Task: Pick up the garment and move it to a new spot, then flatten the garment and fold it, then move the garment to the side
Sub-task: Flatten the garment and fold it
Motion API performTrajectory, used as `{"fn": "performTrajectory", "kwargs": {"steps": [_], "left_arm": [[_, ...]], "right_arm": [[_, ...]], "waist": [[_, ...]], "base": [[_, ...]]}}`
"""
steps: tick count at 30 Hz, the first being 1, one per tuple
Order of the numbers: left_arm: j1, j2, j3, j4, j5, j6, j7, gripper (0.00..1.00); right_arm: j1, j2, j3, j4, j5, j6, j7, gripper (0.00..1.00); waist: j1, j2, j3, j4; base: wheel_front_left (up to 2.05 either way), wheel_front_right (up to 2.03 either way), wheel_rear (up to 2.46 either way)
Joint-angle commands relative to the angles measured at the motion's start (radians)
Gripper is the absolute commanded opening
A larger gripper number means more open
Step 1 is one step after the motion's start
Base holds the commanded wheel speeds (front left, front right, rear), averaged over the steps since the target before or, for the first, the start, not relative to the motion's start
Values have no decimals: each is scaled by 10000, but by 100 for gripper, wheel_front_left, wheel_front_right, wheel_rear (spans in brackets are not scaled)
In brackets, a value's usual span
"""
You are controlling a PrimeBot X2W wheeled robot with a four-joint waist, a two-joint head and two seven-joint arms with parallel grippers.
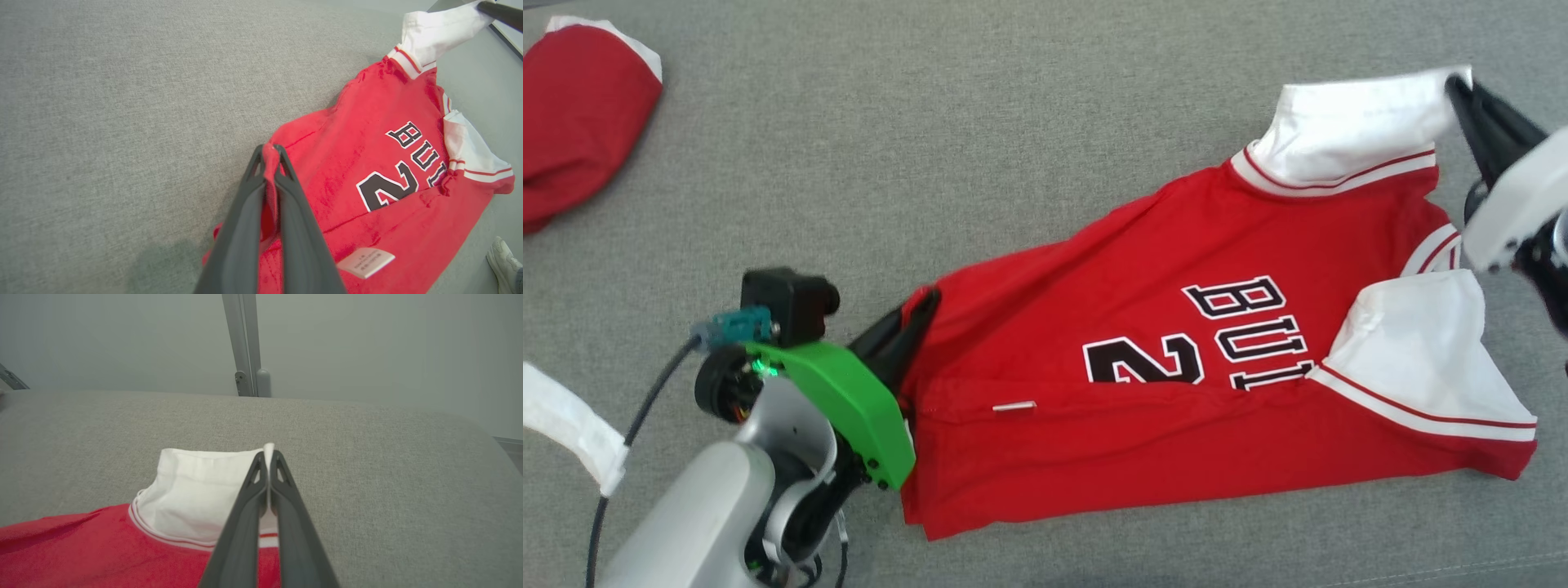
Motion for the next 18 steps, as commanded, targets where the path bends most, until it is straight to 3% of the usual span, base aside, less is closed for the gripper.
{"fn": "performTrajectory", "kwargs": {"steps": [1, 4, 8, 10, 12, 15, 16, 17, 18], "left_arm": [[632, 138, -1, -345, -103, 170, -156, 0], [1833, 259, 85, -1178, -287, 565, -494, 0], [3265, 437, 456, -2022, -550, 1142, -987, 0], [3601, 629, 573, -2118, -469, 1267, -1148, 0], [3887, 437, 606, -2040, -750, 1233, -1284, 0], [3958, 494, 586, -1609, -551, 1168, -1510, 49], [3945, 490, 539, -1436, -384, 1162, -1620, 100], [3954, 504, 488, -1254, -274, 1148, -1701, 100], [4016, 439, 422, -1096, -225, 1147, -1770, 100]], "right_arm": [[894, -86, -158, -402, 188, -14, -113, 0], [2605, -116, -595, -1317, 385, -12, -168, 0], [4596, 317, -1376, -2444, 603, -9, -79, 0], [5191, 552, -1593, -2686, 679, -9, 53, 0], [5613, 871, -1761, -2862, 622, -6, 132, 0], [6003, 1346, -1745, -2871, 509, -8, 373, 0], [6075, 1465, -1755, -2840, 464, -8, 430, 0], [6137, 1545, -1757, -2788, 384, -8, 474, 12], [6196, 1629, -1720, -2759, 324, -8, 561, 59]], "waist": [[0, 0, -779, -507], [0, 0, -1104, -742], [0, 0, -1356, -957], [0, 0, -1399, -1024], [0, 0, -1443, -1047], [0, 0, -1504, -1114], [0, 0, -1518, -1128], [0, 0, -1523, -1143], [0, 0, -1529, -1153]], "base": [[0, 0, 0], [0, 0, 0], [0, 0, 0], [0, 0, 0], [0, 0, 0], [0, 0, 0], [0, 0, 0], [0, 0, 0], [0, 0, 0]]}}
